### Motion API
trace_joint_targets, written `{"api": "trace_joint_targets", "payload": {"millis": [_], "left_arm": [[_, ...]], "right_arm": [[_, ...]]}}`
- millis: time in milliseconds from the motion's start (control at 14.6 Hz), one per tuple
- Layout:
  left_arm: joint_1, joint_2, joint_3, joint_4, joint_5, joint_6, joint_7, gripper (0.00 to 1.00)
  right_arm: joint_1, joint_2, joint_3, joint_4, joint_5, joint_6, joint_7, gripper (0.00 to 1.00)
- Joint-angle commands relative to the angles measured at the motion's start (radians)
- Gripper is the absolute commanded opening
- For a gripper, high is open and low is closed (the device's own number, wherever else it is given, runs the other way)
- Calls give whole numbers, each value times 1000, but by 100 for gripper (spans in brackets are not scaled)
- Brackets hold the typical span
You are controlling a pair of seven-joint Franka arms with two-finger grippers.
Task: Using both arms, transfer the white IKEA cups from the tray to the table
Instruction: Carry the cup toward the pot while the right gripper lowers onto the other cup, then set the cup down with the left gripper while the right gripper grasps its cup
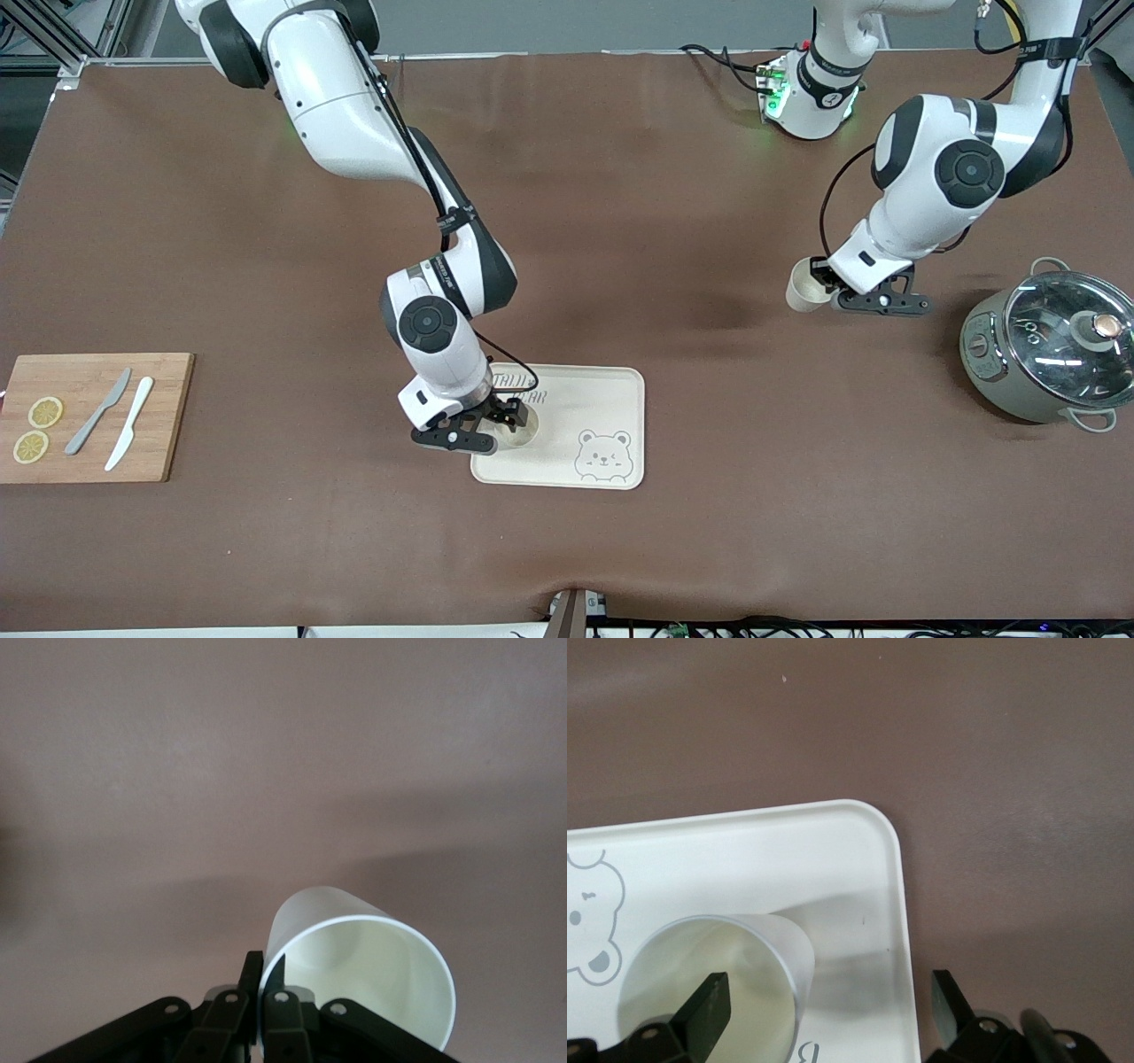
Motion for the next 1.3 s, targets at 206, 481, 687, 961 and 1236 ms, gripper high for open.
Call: {"api": "trace_joint_targets", "payload": {"millis": [206, 481, 687, 961, 1236], "left_arm": [[12, 4, -2, -141, -61, 225, 77, 0], [23, 45, -2, -164, -61, 313, 82, 0], [67, 82, -4, -168, -73, 353, 155, 0], [107, 107, -5, -166, -130, 356, 243, 0], [107, 153, -2, -158, -240, 356, 350, 0]], "right_arm": [[18, 49, -6, 31, 15, 31, 34, 100], [17, 49, -6, 31, 15, 29, 29, 62], [14, 49, -6, 33, 16, 29, 29, 25], [14, 49, -6, 34, 18, 29, 31, 0], [3, 46, 8, 36, 35, 29, 29, 0]]}}
